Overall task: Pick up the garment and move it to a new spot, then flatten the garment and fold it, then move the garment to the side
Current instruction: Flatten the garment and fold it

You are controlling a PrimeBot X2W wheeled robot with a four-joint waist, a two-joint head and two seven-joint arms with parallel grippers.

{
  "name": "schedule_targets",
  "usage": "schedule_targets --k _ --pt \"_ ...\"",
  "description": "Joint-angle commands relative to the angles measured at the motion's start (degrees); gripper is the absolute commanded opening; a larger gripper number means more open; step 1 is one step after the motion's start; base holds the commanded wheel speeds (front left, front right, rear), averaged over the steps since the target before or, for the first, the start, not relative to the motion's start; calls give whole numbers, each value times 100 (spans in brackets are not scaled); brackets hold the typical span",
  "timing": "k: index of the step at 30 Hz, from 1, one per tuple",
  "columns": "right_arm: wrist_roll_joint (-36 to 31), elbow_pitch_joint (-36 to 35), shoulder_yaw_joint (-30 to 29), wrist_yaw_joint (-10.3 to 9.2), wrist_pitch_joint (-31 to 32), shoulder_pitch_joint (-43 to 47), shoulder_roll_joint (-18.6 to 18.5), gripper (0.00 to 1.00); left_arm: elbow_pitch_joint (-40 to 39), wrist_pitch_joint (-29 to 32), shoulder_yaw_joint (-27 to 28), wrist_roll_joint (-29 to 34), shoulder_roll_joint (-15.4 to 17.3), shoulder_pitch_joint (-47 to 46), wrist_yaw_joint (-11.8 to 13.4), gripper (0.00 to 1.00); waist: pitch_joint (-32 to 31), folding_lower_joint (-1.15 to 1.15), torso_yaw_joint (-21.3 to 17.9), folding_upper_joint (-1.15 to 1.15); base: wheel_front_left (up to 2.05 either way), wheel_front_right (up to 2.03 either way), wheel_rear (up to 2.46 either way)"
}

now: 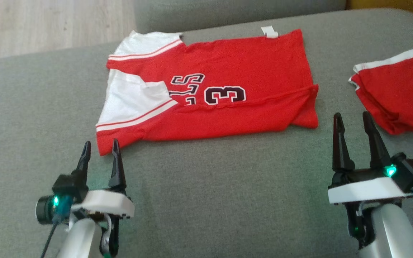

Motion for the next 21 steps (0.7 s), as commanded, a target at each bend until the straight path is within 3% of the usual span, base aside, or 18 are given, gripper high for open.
schedule_targets --k 1,16,21 --pt "40 -219 178 -4 -53 -270 -25 100 76 92 150 47 110 -439 38 100 177 -1 -79 0 0 0 0" --pt "156 -255 313 -4 -53 -528 -25 100 1656 635 469 -56 426 -1521 479 100 869 -1 -396 0 0 0 0" --pt "208 -283 375 -4 -53 -566 -25 100 2049 969 310 -49 430 -1631 347 100 939 -1 -445 0 0 0 0"
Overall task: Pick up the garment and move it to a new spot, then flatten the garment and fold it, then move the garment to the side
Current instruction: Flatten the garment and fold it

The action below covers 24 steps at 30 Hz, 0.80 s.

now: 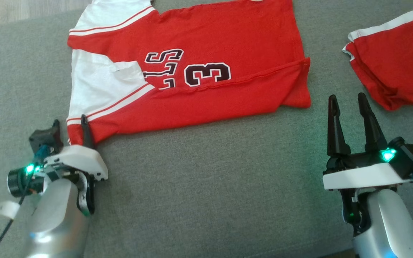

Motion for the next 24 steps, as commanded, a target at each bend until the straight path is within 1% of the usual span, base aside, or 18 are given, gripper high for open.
schedule_targets --k 1,2,3,4,7,10,12,15,17,20,24 --pt "54 -215 154 -4 -53 -166 -23 100 91 167 53 -7 119 32 -56 96 11 0 -7 0 0 0 0" --pt "66 -219 159 -4 -53 -176 -23 100 131 215 14 -5 132 14 -119 48 18 0 -9 0 0 0 0" --pt "76 -219 161 -4 -53 -186 -23 100 154 244 -24 -1 130 1 -164 6 18 0 -6 0 0 0 0" --pt "83 -215 161 -4 -53 -195 -23 100 160 253 -59 4 122 -8 -200 0 12 0 2 0 0 0 0" --pt "90 -183 174 -4 -53 -215 -23 100 102 160 -125 8 92 -26 -266 0 -28 0 49 0 0 0 0" --pt "109 -43 251 -4 -53 -278 -23 100 -66 -60 -166 3 81 -55 -352 0 -67 0 101 0 0 0 0" --pt "95 200 252 -4 -53 -391 -23 100 -260 -258 -170 35 96 -97 -313 0 -75 0 135 0 0 0 0" --pt "-114 828 145 -4 1 -686 -23 100 -609 -554 -222 116 128 -205 -307 0 -72 0 229 0 0 0 0" --pt "-145 1261 46 -4 168 -952 -23 100 -880 -676 -292 197 149 -270 -311 0 -63 0 285 0 0 0 0" --pt "-370 1881 -127 -4 444 -1367 -23 100 -1319 -807 -402 350 225 -361 -311 0 -42 0 356 0 0 0 0" --pt "-504 2715 -350 -4 772 -1824 -23 100 -1842 -882 -542 519 288 -440 -301 0 -28 0 454 0 0 0 0"
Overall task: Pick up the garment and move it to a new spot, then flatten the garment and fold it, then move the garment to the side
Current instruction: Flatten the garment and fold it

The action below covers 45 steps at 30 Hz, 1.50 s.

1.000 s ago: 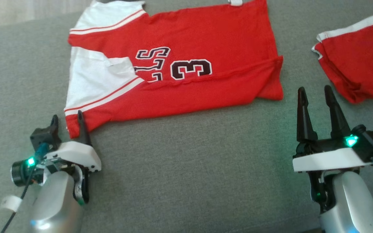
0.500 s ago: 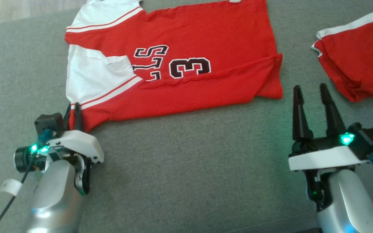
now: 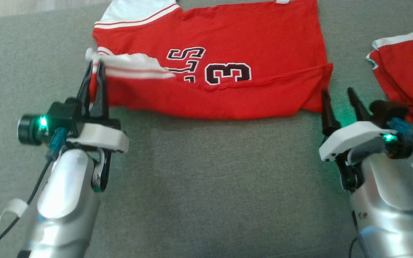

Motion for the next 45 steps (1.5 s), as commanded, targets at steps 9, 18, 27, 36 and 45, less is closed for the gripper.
schedule_targets --k 9,18,27,36,45 --pt "-107 1372 250 -4 567 -795 2 100 -920 -15 -52 203 282 -149 56 0 -29 -1 132 0 0 0 0" --pt "151 1866 1055 -4 630 -1088 2 0 -939 133 -136 181 323 39 110 0 -97 -1 159 0 0 0 0" --pt "-566 1925 652 -4 334 -1028 -11 0 -677 223 -63 77 478 324 186 0 -425 -1 37 0 0 0 0" --pt "-481 1447 948 -4 887 -644 -417 0 -351 446 -39 -141 624 876 123 0 -1043 -1 -48 0 0 0 0" --pt "523 214 1678 -4 2171 253 -1092 0 -275 750 -140 -291 752 1617 54 0 -1656 -1 -60 0 0 0 0"
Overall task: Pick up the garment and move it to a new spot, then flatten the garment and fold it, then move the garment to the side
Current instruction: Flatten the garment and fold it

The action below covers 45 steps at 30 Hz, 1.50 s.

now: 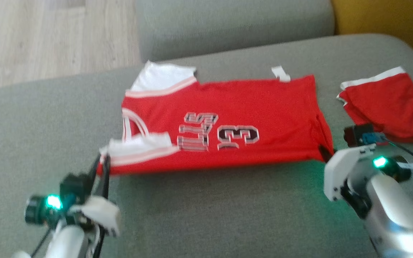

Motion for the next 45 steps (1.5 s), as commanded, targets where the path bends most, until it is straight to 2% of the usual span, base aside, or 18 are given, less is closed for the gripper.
schedule_targets --k 1,5,8,14,19,20,21,22,23,28,32,35,41,43,45 --pt "190 -448 129 -4 223 119 -266 0 -156 65 200 -60 245 -13 -2 0 -175 1 -23 0 0 0 0" --pt "484 -1035 118 -4 633 555 -520 0 -226 232 116 -102 282 252 -58 0 -262 1 -40 0 0 0 0" --pt "702 -1799 -169 -4 1020 1157 -673 0 -378 361 75 -160 340 516 -76 0 -310 1 -50 0 0 0 0" --pt "648 -2769 -658 -4 1423 1943 -544 0 -668 739 -85 -237 383 890 -140 0 -356 1 -87 0 0 0 0" --pt "496 -3194 -974 -4 1512 2264 -255 0 -882 886 -172 -226 354 943 -81 0 -280 1 -120 0 0 0 0" --pt "453 -3247 -1043 -4 1459 2290 -184 38 -906 897 -179 -226 348 939 -68 0 -266 1 -126 0 0 0 0" --pt "406 -3277 -1128 -4 1403 2311 -108 100 -927 892 -180 -221 344 931 -47 6 -252 1 -133 0 0 0 0" --pt "347 -3302 -1217 -4 1324 2320 -32 100 -946 866 -172 -214 337 917 -15 82 -238 1 -140 0 0 0 0" --pt "280 -3331 -1285 -4 1225 2320 37 100 -955 848 -163 -211 329 904 16 100 -223 1 -145 0 0 0 0" --pt "111 -3464 -1565 -4 555 2264 405 100 -1071 527 -23 -286 222 772 153 100 -136 1 -157 0 0 0 0" --pt "158 -3668 -1966 -4 -221 2174 769 100 -1317 -227 313 -399 64 585 374 100 -56 1 -162 0 0 0 0" --pt "269 -3747 -1997 -4 -807 2139 890 100 -1523 -740 460 -439 -58 458 423 100 17 1 -199 0 0 0 0" --pt "406 -3589 -1803 -4 -1568 2003 921 100 -1805 -967 510 -393 -119 119 230 100 261 1 -311 0 0 0 0" --pt "431 -3550 -1806 -4 -1698 1875 922 100 -1740 -894 391 -280 24 -150 64 100 418 1 -369 0 0 0 0" --pt "422 -3528 -1800 -4 -1774 1726 923 100 -1567 -530 275 -247 178 -558 -155 100 611 1 -427 0 0 0 0"
